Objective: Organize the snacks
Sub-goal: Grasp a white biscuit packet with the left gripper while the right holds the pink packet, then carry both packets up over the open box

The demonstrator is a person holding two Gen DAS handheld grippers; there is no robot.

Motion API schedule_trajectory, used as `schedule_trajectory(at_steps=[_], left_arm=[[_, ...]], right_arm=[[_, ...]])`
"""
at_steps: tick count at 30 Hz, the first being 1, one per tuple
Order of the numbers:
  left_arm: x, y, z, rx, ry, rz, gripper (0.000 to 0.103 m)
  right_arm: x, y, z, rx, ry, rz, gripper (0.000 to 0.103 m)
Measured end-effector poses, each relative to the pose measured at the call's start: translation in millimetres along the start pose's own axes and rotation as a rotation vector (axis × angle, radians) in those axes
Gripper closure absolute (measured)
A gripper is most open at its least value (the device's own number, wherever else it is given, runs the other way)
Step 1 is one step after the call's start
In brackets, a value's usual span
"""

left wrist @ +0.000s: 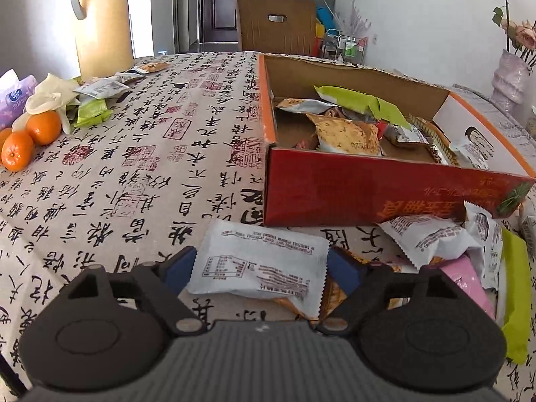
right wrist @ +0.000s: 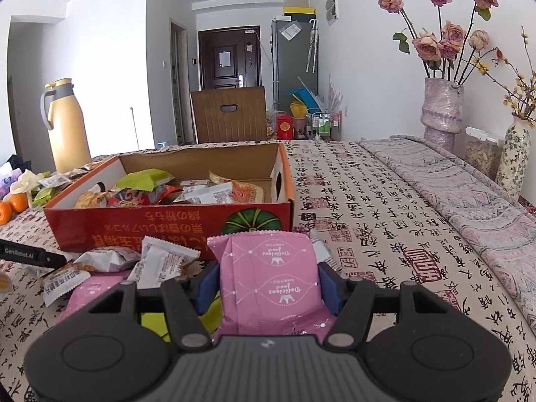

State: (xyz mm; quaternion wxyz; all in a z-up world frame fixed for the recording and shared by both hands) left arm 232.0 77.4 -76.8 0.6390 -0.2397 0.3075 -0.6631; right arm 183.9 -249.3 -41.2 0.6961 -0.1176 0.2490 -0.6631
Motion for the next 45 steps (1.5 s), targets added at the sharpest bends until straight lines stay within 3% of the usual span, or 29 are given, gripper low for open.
schedule_trajectory(at_steps=[9,11,13,19,33,45], left_arm=[[5,-4,-4,0.018,0.038,0.014,0.027],[4,-6,-6,0.022,0.036,0.023,0.031],[3,-8,-7,0.028,0.038,0.036,0.044],[3,-15,-10,0.04,0.043,0.036,0.057],[11,-55,3,0.166,0.069,0.069,0.058],[46,-82,58,0.323,0.08,-0.006,0.058]], right_arm=[[-3,-6,0,0.009,-0.005,0.0,0.042],[-4,-8,0,0.012,-0.007,0.001,0.042],[-6,-11,0,0.015,-0.009,0.004,0.042],[-10,-16,0,0.023,-0.016,0.012,0.042],[-16,-21,3,0.038,-0.024,0.03,0.042],[-37,-4,33,0.088,-0.04,0.093,0.042]])
Point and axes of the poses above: each gripper's, at about its wrist camera, not at the fingertips, and y roughly the way its jaws point, x to its right, z to its top, the point moved 5 cm from there along y, roughly the way its jaws point, and after that the axes turned 10 degrees about y, right-handed, at the moved point
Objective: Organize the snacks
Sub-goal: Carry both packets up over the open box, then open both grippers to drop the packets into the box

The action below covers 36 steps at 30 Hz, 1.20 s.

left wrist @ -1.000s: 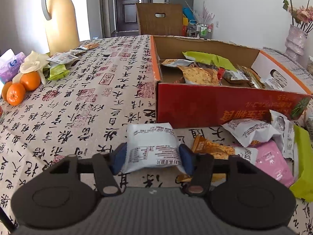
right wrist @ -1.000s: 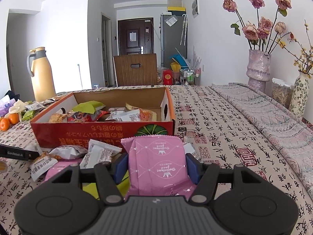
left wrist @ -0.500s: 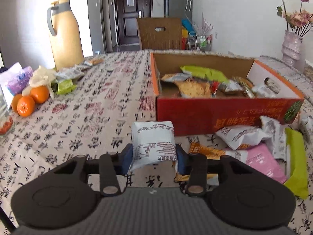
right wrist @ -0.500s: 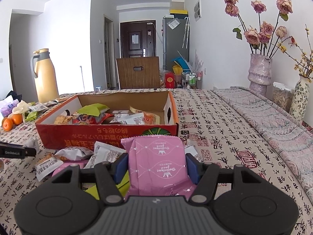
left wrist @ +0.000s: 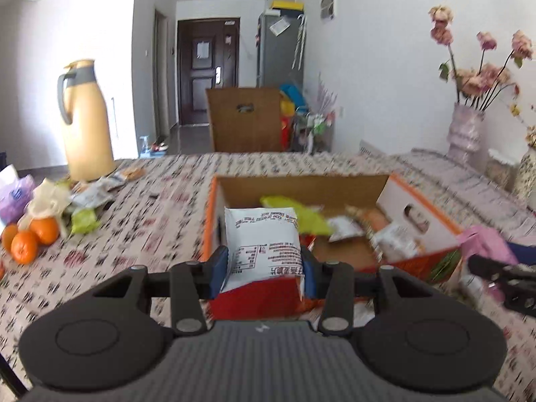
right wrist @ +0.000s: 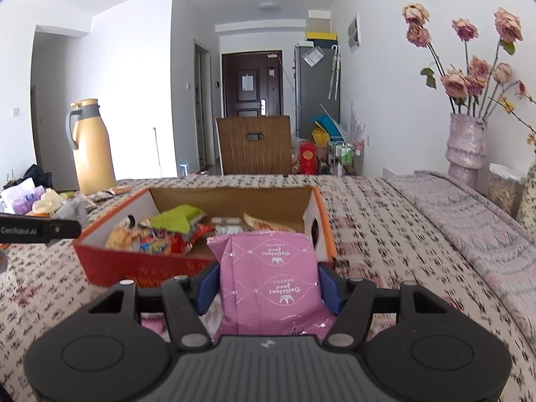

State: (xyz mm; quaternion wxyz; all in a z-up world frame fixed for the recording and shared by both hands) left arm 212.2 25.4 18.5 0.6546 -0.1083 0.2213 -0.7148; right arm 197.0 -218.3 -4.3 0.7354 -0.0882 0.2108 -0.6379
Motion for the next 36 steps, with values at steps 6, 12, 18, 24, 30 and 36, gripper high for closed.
schedule_trajectory(at_steps=[6,12,18,24,30,36], left_arm=[[15,10,26,0.049,-0.001,-0.018,0.058],[23,32,43,0.056,-0.019,-0.015,0.058],[26,63,51,0.037,-0.04,0.01,0.058],[24,88,40,0.011,-0.05,0.024,0.058],[19,98,30,0.009,-0.067,0.027,0.054],[12,91,30,0.041,-0.09,0.058,0.015]], right_arm=[[-10,21,22,0.033,-0.002,0.031,0.042],[-20,48,40,0.053,-0.003,0.05,0.042],[-23,80,52,0.056,0.014,0.051,0.042],[-16,109,42,0.04,0.048,0.043,0.042],[-9,124,31,-0.013,0.074,0.035,0.042],[-7,122,28,-0.017,0.079,0.035,0.035]])
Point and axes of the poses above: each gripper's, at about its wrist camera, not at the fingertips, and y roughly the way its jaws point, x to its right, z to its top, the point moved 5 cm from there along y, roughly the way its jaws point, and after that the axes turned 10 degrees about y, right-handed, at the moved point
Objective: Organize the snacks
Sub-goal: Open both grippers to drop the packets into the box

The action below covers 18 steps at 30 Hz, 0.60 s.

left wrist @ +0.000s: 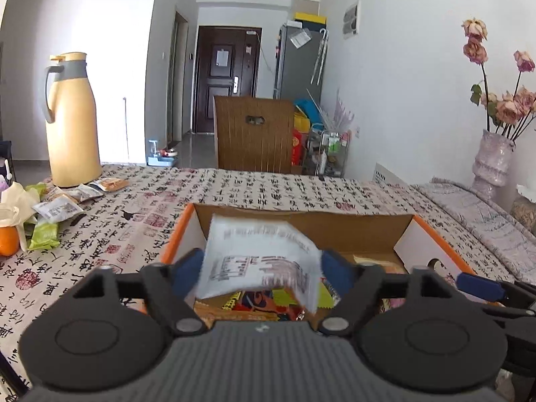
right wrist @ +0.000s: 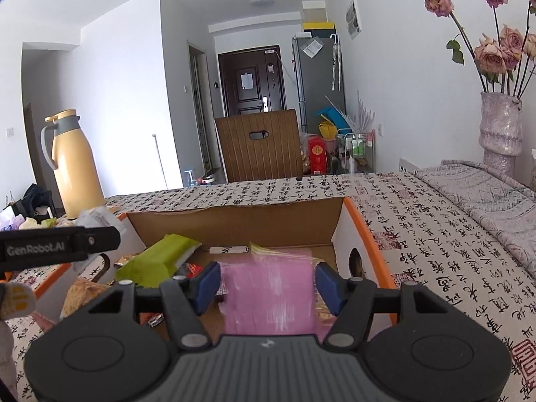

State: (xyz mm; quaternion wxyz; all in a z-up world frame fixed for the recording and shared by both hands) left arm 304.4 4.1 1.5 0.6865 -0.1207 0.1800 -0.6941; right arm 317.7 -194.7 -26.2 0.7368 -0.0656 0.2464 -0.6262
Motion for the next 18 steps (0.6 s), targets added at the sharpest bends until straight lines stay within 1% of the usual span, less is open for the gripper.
schedule_trajectory(at_steps=[1,2,3,4,7,12,18], left_arm=[[0,-1,0,0.006,0.001,0.006,0.009],[0,-2,1,0.011,0.001,0.015,0.006],[-1,-3,1,0.016,-0.001,0.026,0.0],[-1,-3,2,0.019,-0.005,0.038,0.0],[-3,-3,3,0.013,-0.017,0.043,0.0],[-3,-7,6,0.017,-0.016,0.051,0.0],[-4,-21,14,0.03,-0.027,0.055,0.0]], right_arm=[[0,-1,0,0.005,0.001,-0.002,0.022],[0,-2,0,0.011,0.002,-0.006,0.012],[0,-3,0,0.017,0.002,-0.011,0.009],[1,-4,1,0.02,0.003,-0.015,0.007],[3,-3,1,0.019,0.011,-0.024,0.0],[4,-4,4,0.026,0.008,-0.03,0.0],[1,-18,15,0.062,0.006,-0.035,0.0]])
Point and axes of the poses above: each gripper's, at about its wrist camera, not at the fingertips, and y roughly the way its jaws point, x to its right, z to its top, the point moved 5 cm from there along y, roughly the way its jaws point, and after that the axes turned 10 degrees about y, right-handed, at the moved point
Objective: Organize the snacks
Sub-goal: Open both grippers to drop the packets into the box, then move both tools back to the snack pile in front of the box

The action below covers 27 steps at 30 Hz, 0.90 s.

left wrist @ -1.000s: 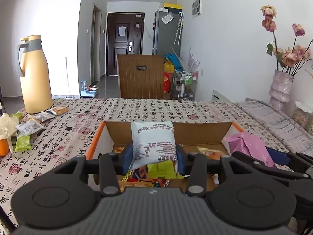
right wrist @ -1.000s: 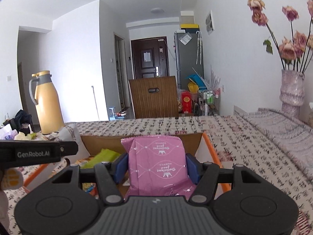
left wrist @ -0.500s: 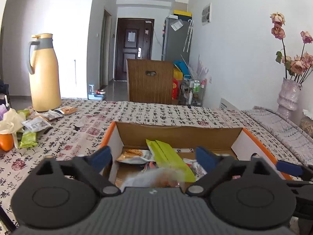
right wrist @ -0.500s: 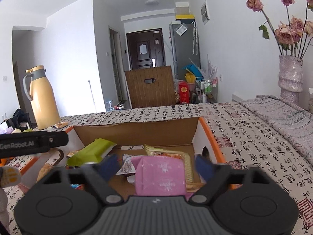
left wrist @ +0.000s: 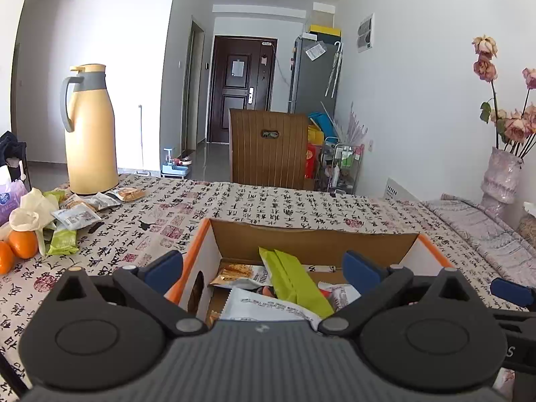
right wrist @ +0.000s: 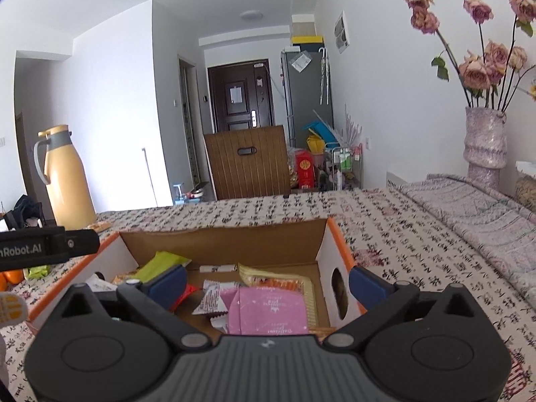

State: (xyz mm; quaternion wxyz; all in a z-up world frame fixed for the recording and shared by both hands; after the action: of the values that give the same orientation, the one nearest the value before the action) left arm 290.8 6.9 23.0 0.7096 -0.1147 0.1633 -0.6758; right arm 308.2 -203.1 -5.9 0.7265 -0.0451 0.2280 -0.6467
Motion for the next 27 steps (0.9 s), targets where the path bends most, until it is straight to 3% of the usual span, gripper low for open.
schedule_trajectory(at_steps=[14,27], left_arm=[[-4,-41,-13,-0.009,0.013,0.0,0.0],[-11,-62,-51,-0.093,0.014,0.006,0.0]], right_arm=[[6,-51,-7,0.003,-0.04,-0.026,0.0],[31,-90,-41,-0.064,-0.045,-0.069,0.0]])
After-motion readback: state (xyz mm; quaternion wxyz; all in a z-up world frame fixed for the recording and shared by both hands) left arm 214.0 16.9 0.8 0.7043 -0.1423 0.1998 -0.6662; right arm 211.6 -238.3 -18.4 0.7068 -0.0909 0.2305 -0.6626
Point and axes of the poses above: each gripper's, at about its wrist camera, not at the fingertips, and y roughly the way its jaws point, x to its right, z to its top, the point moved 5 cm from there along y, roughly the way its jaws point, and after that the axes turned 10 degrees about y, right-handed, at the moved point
